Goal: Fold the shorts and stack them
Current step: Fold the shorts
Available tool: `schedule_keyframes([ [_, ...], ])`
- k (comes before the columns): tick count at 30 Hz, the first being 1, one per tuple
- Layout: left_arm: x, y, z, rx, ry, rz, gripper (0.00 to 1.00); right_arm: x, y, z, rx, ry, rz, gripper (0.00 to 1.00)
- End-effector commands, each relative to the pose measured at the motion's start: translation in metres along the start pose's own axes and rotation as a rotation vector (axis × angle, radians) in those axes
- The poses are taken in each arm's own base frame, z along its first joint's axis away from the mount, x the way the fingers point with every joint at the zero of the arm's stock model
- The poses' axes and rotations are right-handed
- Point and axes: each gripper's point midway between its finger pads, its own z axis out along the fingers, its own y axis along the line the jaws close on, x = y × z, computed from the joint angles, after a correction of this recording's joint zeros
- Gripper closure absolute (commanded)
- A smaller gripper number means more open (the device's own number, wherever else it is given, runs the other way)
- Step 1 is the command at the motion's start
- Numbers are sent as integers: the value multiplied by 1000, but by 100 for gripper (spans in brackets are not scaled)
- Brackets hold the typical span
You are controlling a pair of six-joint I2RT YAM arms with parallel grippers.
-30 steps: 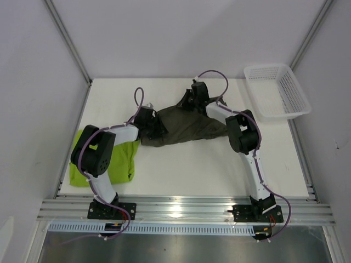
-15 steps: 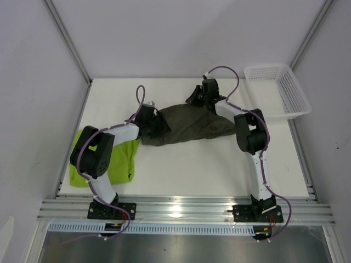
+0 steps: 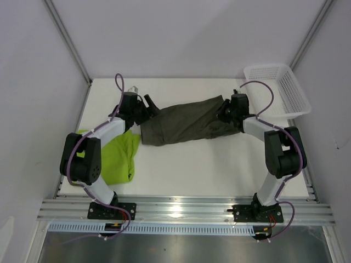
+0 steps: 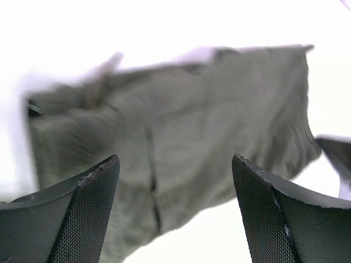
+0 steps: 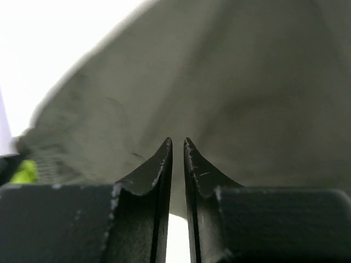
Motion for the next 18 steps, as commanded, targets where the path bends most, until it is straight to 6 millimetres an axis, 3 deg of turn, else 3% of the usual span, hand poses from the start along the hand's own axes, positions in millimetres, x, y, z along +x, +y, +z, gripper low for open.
schedule_keyframes([
  [1,-24,7,14,-7,-27,-32,15,24,-39,-5,111,35,54,85],
  [3,-38,15,18,-18,-48,-47,15,33,-55,-9,162,33,70,86],
  [7,-32,41,38,-58,10,-78,16,57,-88,-22,226,63,121,89],
  [12,-29,64,47,-124,27,-93,16,48,-92,-37,264,16,89,89],
  [14,-31,61,48,-109,25,-90,16,41,-89,-45,268,-1,71,88],
  [16,-35,54,44,-87,12,-88,16,36,-85,-52,265,-10,46,83],
  [18,-44,41,35,-55,-21,-73,16,24,-72,-64,231,-46,23,62],
])
